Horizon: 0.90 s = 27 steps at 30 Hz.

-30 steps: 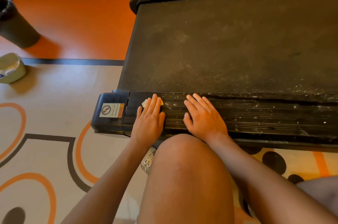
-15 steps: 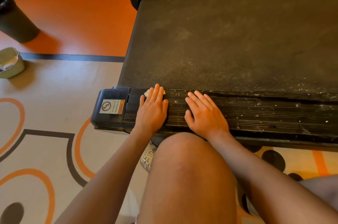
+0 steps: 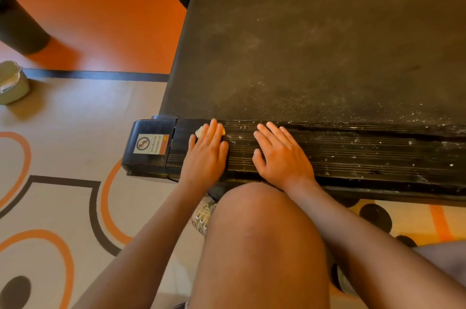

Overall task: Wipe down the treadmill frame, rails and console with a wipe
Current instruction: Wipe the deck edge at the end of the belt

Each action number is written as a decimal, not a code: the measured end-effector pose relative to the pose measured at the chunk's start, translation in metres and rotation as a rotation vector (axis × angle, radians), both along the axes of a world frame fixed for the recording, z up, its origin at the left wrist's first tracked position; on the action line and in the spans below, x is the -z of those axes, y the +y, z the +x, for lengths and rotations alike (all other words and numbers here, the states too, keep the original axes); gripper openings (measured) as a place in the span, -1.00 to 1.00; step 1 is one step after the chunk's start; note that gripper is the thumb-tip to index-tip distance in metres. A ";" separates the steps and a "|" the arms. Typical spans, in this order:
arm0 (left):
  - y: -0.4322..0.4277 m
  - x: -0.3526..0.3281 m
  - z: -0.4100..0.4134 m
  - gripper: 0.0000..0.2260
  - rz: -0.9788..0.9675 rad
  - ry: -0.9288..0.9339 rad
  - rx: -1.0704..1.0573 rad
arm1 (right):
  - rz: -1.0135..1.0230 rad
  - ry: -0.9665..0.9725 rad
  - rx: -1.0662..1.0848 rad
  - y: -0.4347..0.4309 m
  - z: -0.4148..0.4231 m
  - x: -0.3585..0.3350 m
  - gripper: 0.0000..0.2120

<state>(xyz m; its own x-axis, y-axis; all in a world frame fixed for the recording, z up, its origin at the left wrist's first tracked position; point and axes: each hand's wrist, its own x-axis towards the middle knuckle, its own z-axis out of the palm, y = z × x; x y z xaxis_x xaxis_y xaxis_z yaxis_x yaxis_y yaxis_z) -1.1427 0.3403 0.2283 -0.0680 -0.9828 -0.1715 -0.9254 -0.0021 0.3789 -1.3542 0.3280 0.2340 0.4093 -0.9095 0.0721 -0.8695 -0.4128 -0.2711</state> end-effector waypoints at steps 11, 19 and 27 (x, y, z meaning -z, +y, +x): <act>0.075 -0.002 0.005 -0.49 0.026 0.058 -0.035 | 0.028 -0.012 -0.017 -0.002 0.000 0.000 -0.47; -0.029 -0.008 -0.012 -0.51 0.052 0.038 -0.067 | 0.038 0.001 -0.006 0.000 0.000 -0.003 -0.48; 0.074 -0.001 0.000 -0.47 0.032 0.081 -0.025 | 0.065 0.023 -0.002 -0.001 0.000 -0.004 -0.47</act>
<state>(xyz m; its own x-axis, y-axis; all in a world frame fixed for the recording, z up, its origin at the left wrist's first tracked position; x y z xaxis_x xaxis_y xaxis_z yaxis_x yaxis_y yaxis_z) -1.1422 0.4148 0.2292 -0.0582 -0.9786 -0.1973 -0.8912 -0.0381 0.4520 -1.3538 0.3274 0.2384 0.4124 -0.9110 0.0037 -0.8749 -0.3972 -0.2770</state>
